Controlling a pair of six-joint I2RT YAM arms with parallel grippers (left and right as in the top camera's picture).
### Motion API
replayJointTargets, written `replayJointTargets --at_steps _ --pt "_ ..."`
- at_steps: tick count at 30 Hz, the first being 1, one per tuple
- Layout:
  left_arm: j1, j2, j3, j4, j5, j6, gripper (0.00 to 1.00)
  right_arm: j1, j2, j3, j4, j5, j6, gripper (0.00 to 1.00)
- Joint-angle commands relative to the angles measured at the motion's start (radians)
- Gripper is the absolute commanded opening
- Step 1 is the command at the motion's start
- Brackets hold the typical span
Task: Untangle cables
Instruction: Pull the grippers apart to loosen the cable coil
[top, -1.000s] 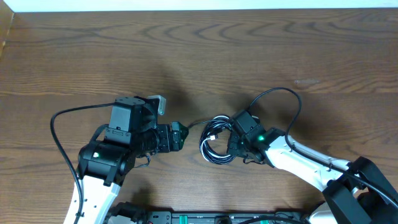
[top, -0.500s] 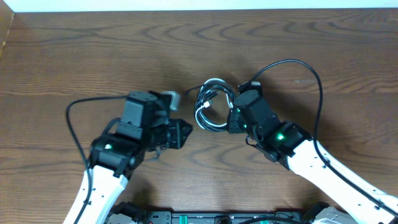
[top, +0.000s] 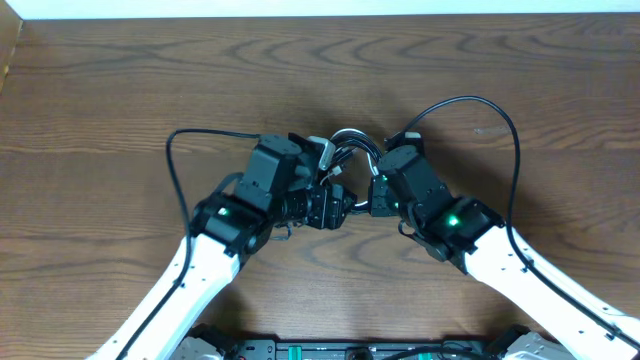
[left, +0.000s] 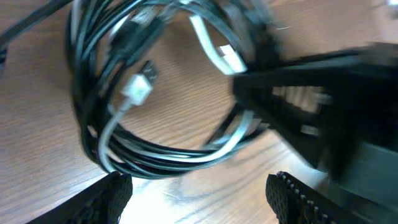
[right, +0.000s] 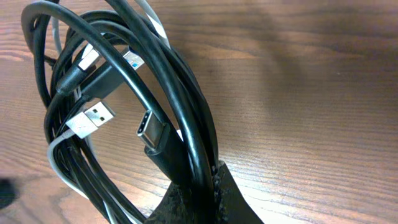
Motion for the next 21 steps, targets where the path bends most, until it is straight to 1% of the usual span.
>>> replayJointTargets --at_steps 1,11,12,13,14,15,17,21 --pt "-0.002 0.053 0.016 0.003 -0.050 0.009 0.75 -0.005 -0.074 0.014 0.002 0.035 -0.055 0.01" --pt "-0.002 0.079 0.016 0.043 -0.095 0.008 0.75 -0.016 -0.148 0.014 -0.018 0.042 -0.058 0.01" --pt "-0.002 0.079 0.016 0.051 -0.095 0.008 0.72 -0.016 -0.153 0.014 -0.021 0.042 -0.058 0.01" --pt "-0.002 0.079 0.016 0.060 -0.095 0.008 0.61 -0.016 -0.157 0.014 -0.025 0.042 -0.058 0.01" --pt "-0.002 0.079 0.016 0.068 -0.095 0.008 0.39 -0.016 -0.161 0.014 -0.028 0.041 -0.058 0.01" --pt "-0.002 0.079 0.016 0.077 -0.095 0.008 0.28 -0.015 -0.164 0.014 -0.032 0.041 -0.058 0.01" --pt "-0.002 0.079 0.016 0.093 -0.095 0.008 0.22 -0.016 -0.172 0.014 -0.039 0.041 -0.058 0.01" --pt "-0.002 0.079 0.016 0.138 -0.095 0.008 0.24 -0.016 -0.193 0.014 -0.059 0.041 -0.058 0.01"
